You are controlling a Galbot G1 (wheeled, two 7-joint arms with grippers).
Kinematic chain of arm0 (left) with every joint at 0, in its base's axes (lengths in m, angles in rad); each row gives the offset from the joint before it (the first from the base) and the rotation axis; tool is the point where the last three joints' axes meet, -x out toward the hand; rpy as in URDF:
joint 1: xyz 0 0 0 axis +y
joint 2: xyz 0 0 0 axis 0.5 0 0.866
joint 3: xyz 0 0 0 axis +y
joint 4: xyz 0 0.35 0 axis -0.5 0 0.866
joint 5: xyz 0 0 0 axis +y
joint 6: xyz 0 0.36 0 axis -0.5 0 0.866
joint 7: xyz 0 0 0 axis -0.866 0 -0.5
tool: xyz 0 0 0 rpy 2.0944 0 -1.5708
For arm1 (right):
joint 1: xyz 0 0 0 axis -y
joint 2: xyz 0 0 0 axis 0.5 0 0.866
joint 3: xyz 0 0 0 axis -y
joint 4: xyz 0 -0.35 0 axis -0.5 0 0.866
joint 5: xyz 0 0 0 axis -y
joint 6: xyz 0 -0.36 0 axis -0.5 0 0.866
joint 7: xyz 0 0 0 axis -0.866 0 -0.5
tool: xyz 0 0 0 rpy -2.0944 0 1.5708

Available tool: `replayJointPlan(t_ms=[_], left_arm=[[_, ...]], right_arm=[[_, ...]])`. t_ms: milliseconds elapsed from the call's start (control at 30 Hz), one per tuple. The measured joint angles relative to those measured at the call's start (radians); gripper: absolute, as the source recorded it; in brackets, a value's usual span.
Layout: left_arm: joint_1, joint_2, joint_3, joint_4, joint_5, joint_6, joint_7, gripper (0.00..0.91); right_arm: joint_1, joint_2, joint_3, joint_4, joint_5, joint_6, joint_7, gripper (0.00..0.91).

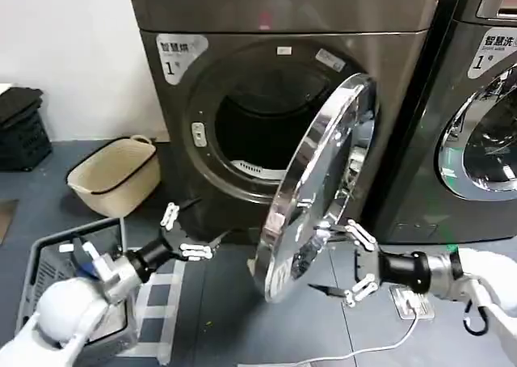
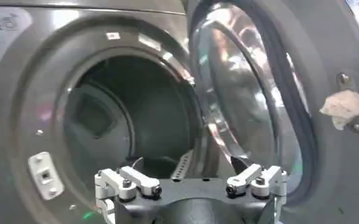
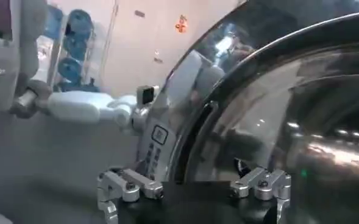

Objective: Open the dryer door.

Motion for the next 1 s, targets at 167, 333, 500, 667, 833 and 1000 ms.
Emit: replayJointPlan(t_ms=[167, 333, 500, 667, 833, 1000], left_arm=[[-0.051, 0.000, 0.073, 0.029, 0.011, -0.010, 0.003, 0.907], [-0.109, -0.001, 0.147, 0.056, 0.006, -0.016, 0.005, 0.907], [-0.184, -0.004, 0.228, 0.092, -0.007, -0.029, 0.007, 0.907], [-0.252, -0.019, 0.304, 0.125, -0.014, -0.038, 0.008, 0.907], [-0.324, -0.044, 0.382, 0.157, -0.013, -0.045, 0.005, 0.907], [-0.376, -0.070, 0.449, 0.181, -0.009, -0.052, 0.005, 0.907]], right_arm=[[-0.195, 0.075, 0.202, 0.010, 0.003, 0.047, 0.030, 0.907], [-0.381, 0.176, 0.390, 0.011, 0.003, 0.095, 0.078, 0.907], [-0.520, 0.281, 0.546, 0.007, -0.020, 0.127, 0.147, 0.907], [-0.613, 0.384, 0.654, -0.006, -0.058, 0.163, 0.226, 0.907], [-0.675, 0.475, 0.738, -0.030, -0.143, 0.168, 0.349, 0.907], [-0.709, 0.545, 0.801, -0.068, -0.211, 0.135, 0.491, 0.907]])
